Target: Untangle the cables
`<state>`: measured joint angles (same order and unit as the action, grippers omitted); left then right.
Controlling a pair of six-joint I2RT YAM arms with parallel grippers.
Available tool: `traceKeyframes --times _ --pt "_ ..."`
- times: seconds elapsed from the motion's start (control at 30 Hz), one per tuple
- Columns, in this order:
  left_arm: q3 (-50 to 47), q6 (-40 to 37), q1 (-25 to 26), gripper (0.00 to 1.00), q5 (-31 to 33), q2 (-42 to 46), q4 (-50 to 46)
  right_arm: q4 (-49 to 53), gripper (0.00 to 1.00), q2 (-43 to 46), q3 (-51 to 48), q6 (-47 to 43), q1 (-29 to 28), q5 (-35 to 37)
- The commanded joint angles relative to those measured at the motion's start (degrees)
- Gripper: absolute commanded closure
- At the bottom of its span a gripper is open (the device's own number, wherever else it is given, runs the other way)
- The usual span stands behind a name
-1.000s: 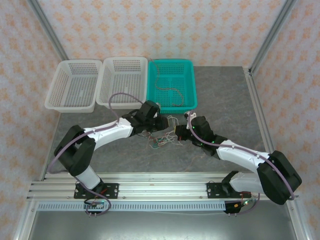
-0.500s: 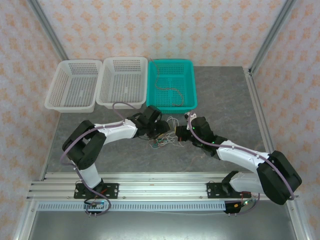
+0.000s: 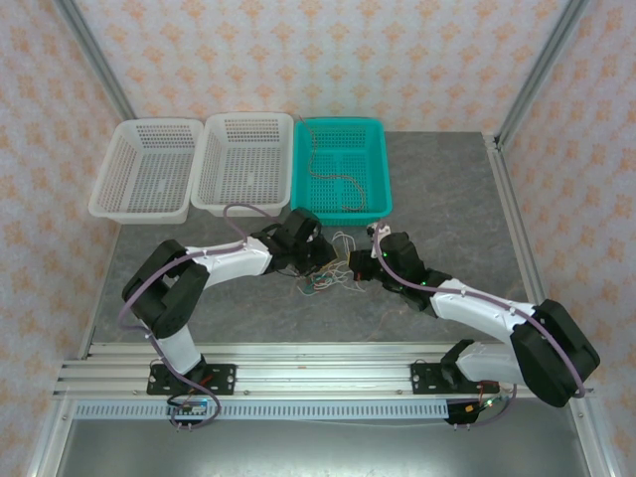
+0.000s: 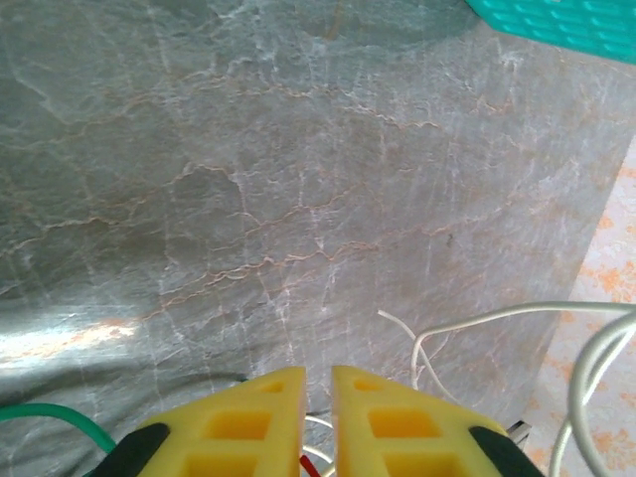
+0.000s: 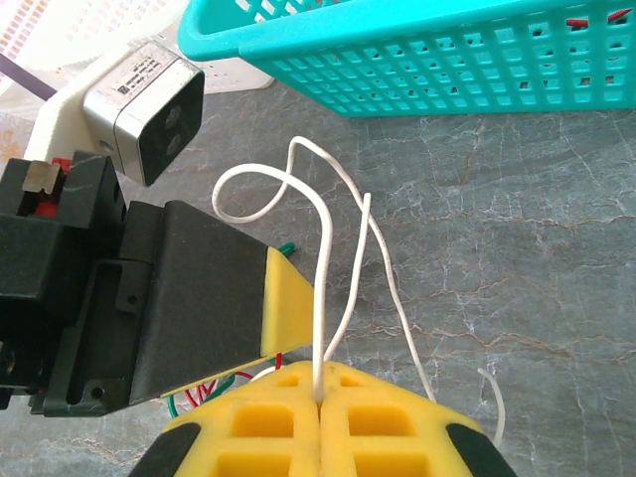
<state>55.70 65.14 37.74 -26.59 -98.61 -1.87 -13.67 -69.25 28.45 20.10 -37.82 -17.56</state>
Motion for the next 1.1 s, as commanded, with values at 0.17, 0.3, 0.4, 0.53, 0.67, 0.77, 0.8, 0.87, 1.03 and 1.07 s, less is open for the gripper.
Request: traceKeyframes --times 0.17,0.3,0.4,0.53,0.67,0.77,0.8,0.87,1.03,1.07 --pt "-0.51 -0.25 -1.47 1.00 -1.10 2.58 2.62 -0.83 1.00 1.10 -1.84 2.29 -0.06 0.84" --pt "-0.12 -3.43 -3.07 1.00 -0.30 6.20 1.28 -0.30 1.00 1.13 -4.16 6.03 0.07 5.02" --pt "1.05 -7.18 -4.20 1.00 2.53 10.55 -2.71 0.52 1.00 3.13 -6.72 10.59 1.56 8.39" --pt "2.02 -10.26 -5.37 1.00 4.33 15.15 -5.15 2.78 1.00 3.10 -8.76 15.14 3.65 10.53" --pt "2.41 -12.46 -5.24 1.00 2.69 16.83 -3.59 4.49 0.82 3.14 -7.14 12.98 3.65 5.64" --pt "2.88 -13.62 -4.70 1.00 1.91 16.59 -3.61 9.91 0.52 6.50 -2.95 10.64 3.72 2.61" --pt "2.87 -13.71 -4.49 1.00 1.96 16.51 -3.58 12.21 0.49 8.30 -1.75 9.93 3.68 3.34" --pt "2.64 -13.88 -4.00 1.00 1.69 16.40 -2.99 13.45 0.46 13.51 -0.76 7.48 3.56 4.05" --pt "3.13 -13.97 -3.02 1.00 1.36 16.33 -2.35 0.92 0.36 19.72 -3.57 -7.96 -3.29 3.76" --pt "3.47 -13.97 -2.86 1.00 1.36 16.25 -2.57 -2.00 0.35 18.27 -3.49 -10.98 -4.62 3.63"
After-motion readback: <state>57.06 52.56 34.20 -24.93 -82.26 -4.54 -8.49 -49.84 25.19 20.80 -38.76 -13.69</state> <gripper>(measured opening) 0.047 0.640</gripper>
